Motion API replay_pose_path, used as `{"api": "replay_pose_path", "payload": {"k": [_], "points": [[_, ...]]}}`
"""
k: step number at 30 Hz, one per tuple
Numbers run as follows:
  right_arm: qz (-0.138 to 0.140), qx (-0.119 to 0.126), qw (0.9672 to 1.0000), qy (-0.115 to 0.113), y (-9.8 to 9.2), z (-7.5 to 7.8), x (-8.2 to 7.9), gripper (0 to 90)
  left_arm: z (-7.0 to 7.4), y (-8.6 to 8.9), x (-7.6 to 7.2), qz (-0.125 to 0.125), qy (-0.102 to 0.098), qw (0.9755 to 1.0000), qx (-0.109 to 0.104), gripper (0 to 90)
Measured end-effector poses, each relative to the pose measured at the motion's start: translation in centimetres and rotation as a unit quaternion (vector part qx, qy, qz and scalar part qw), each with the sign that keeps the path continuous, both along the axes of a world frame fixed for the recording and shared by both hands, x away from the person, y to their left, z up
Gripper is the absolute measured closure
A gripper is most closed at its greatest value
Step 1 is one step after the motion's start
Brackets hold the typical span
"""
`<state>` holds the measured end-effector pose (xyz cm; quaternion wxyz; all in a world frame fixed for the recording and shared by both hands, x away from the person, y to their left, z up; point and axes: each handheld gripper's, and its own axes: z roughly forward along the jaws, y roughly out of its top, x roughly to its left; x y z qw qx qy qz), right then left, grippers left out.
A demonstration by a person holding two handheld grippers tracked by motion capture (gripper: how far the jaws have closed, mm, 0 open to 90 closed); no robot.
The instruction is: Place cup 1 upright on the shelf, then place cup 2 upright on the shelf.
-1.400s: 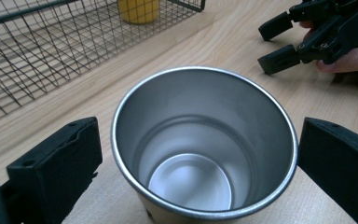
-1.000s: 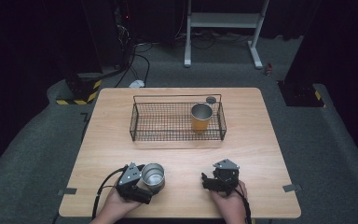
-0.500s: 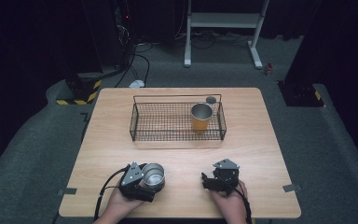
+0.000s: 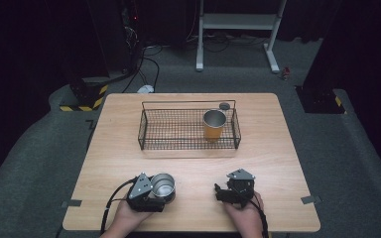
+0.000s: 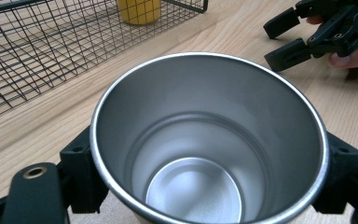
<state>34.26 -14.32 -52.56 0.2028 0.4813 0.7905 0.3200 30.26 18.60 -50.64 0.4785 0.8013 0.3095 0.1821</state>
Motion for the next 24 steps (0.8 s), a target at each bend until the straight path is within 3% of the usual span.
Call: {"api": "replay_pose_path", "payload": {"k": [9, 24], "points": [[0.000, 0.000, 1.0000, 0.000, 0.0, 0.0, 0.0, 11.8, 0.9, 0.9, 0.0, 0.005, -0.013, 0.9998, -0.016, 18.6], [0.000, 0.000, 1.0000, -0.001, 0.0, 0.0, 0.0, 12.0, 2.5, 1.9, -0.1, 0.028, -0.045, 0.9985, -0.017, 18.7]]}}
